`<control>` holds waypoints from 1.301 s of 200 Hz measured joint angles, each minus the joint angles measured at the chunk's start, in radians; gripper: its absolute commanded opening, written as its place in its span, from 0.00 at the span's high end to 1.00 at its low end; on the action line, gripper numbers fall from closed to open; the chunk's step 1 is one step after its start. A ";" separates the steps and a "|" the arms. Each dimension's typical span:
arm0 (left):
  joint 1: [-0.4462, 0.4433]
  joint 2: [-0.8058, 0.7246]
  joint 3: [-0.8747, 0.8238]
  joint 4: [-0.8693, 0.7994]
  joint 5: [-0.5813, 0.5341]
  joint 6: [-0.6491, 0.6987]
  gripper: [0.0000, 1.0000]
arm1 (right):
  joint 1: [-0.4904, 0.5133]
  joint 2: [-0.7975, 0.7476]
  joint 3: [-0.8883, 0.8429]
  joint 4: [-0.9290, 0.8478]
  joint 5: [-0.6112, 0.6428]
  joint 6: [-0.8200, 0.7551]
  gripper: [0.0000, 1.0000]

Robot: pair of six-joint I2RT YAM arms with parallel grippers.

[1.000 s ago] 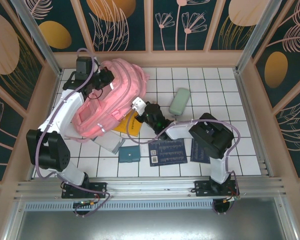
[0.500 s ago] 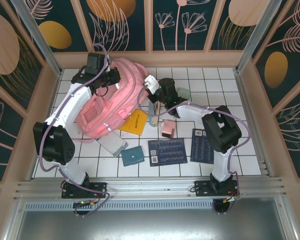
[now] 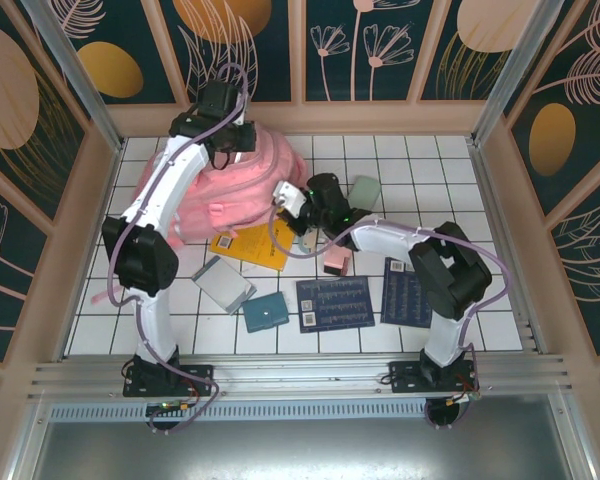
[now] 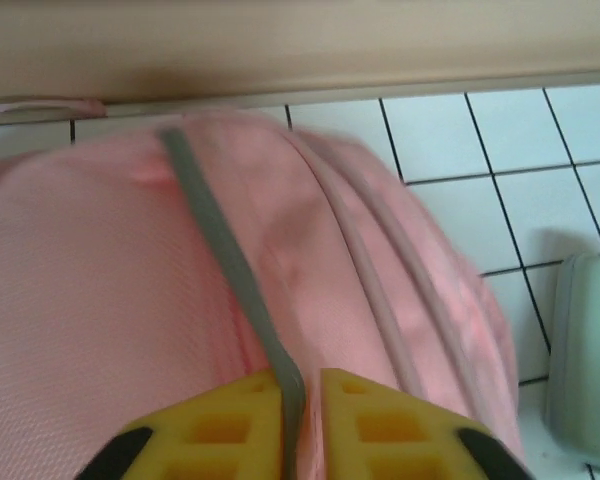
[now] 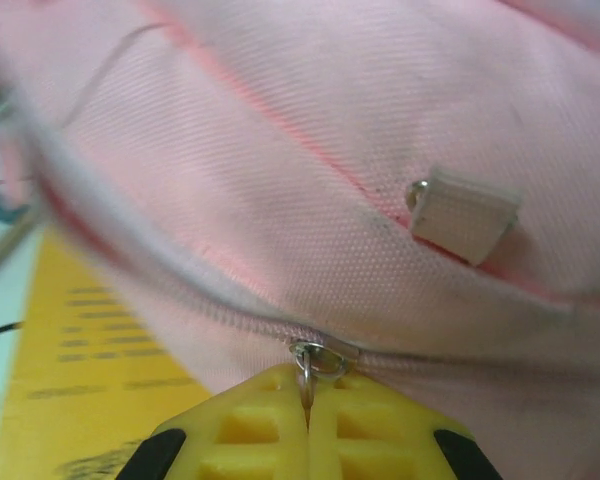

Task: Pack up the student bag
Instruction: Unzip the student bag at the top-left of the table.

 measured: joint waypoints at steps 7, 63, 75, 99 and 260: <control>-0.010 0.007 0.014 0.012 -0.020 0.015 0.65 | 0.019 0.000 -0.003 -0.003 -0.014 0.006 1.00; -0.037 0.005 0.045 0.063 -0.212 -0.008 0.41 | 0.114 0.118 0.062 0.051 -0.077 0.268 1.00; -0.025 -0.036 -0.031 0.077 -0.227 -0.051 0.39 | 0.116 0.161 0.092 0.070 -0.077 0.339 1.00; 0.039 -0.236 -0.338 0.151 -0.158 -0.193 0.39 | 0.128 0.252 0.177 0.101 -0.077 0.457 1.00; 0.266 -0.769 -1.293 0.528 0.289 -0.904 0.52 | 0.209 0.345 0.245 0.254 -0.070 0.716 1.00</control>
